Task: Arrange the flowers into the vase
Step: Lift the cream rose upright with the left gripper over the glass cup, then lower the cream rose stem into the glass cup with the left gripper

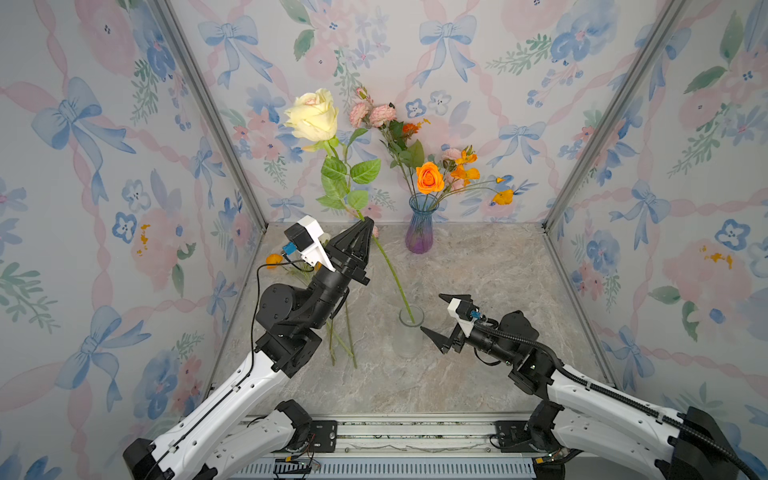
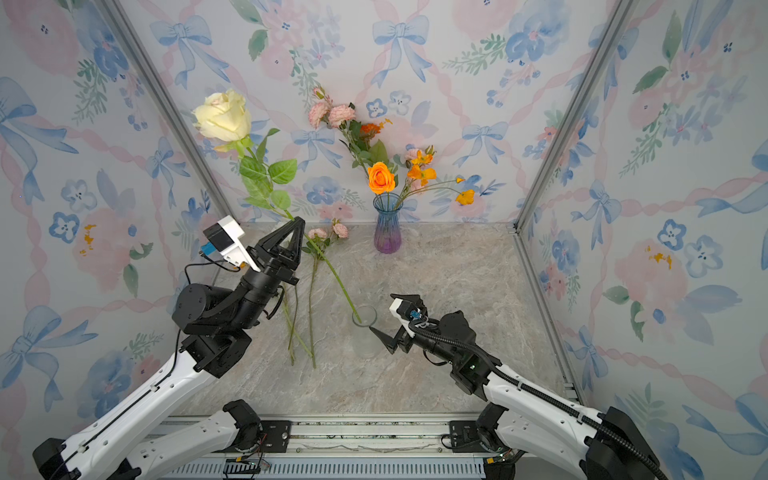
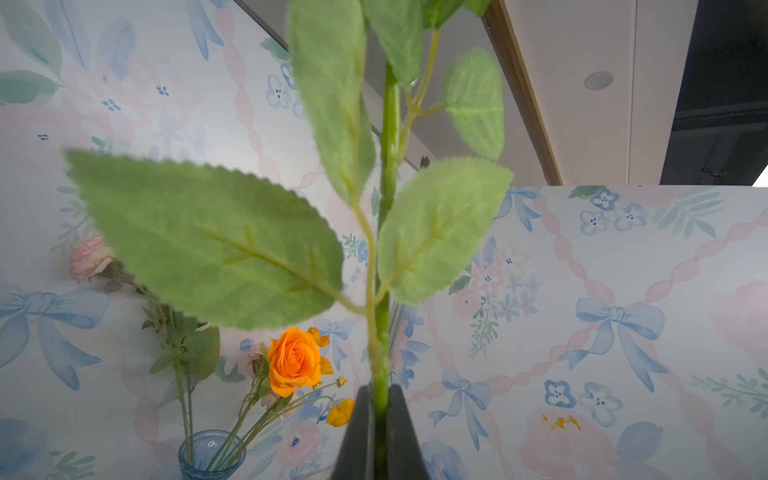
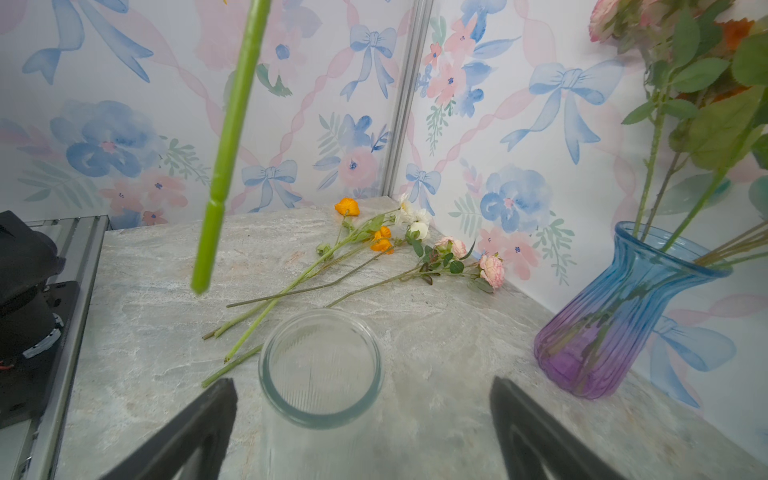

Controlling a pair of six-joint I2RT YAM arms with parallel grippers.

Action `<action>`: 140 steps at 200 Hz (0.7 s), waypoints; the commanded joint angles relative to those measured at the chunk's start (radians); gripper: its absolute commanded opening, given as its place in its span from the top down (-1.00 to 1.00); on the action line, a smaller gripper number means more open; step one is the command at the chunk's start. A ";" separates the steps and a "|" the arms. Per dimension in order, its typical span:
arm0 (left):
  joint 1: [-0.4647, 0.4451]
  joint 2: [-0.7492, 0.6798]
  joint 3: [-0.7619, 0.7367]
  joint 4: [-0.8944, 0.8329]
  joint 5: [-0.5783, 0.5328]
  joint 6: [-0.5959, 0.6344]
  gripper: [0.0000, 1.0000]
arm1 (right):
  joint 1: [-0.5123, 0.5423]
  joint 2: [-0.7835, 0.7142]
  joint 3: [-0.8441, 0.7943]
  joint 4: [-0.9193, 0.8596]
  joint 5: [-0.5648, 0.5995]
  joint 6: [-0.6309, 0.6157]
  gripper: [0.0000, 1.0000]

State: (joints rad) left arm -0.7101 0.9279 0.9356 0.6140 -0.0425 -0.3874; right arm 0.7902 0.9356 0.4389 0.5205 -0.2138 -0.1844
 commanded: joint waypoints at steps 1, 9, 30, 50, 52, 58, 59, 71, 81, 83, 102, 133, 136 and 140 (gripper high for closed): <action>-0.045 0.024 -0.018 0.114 -0.015 0.123 1.00 | 0.014 -0.001 0.001 0.013 -0.030 -0.017 -0.94; -0.057 0.035 -0.018 0.120 -0.023 0.157 1.00 | 0.015 -0.004 0.000 0.015 -0.034 -0.017 -0.94; -0.065 0.063 -0.002 0.138 -0.029 0.222 1.00 | 0.016 -0.011 -0.006 0.022 -0.034 -0.018 -0.94; -0.065 0.097 0.036 0.139 -0.036 0.271 0.99 | 0.015 -0.009 -0.005 0.020 -0.030 -0.017 -0.94; -0.065 0.099 0.039 0.138 -0.036 0.275 0.99 | 0.016 -0.009 -0.005 0.020 -0.030 -0.017 -0.94; -0.065 0.109 0.046 0.138 -0.034 0.284 0.99 | 0.015 -0.008 -0.005 0.019 -0.031 -0.017 -0.94; -0.065 0.110 0.047 0.138 -0.033 0.286 0.99 | 0.015 -0.008 -0.005 0.019 -0.031 -0.017 -0.94; -0.065 0.124 0.048 0.138 -0.028 0.299 0.99 | 0.015 -0.008 -0.005 0.019 -0.035 -0.017 -0.94; -0.065 0.130 0.036 0.138 -0.032 0.303 0.99 | 0.015 -0.010 -0.003 0.019 -0.033 -0.017 -0.94; -0.065 0.129 0.033 0.139 -0.034 0.304 1.00 | 0.015 -0.010 -0.003 0.018 -0.031 -0.017 -0.94; -0.065 0.132 -0.001 0.147 -0.031 0.294 1.00 | 0.015 -0.010 -0.005 0.018 -0.027 -0.018 -0.94; -0.068 0.150 -0.047 0.168 0.000 0.273 1.00 | 0.015 -0.001 -0.002 0.019 -0.027 -0.016 -0.94; -0.069 0.151 -0.051 0.171 0.001 0.271 0.99 | 0.015 0.000 -0.003 0.020 -0.027 -0.017 -0.94; -0.069 0.152 -0.059 0.176 0.002 0.268 0.99 | 0.015 0.000 -0.002 0.019 -0.028 -0.017 -0.94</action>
State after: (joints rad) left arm -0.7723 1.0676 0.9150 0.7406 -0.0597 -0.1230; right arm 0.7952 0.9352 0.4389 0.5205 -0.2325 -0.1955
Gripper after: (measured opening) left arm 0.049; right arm 0.969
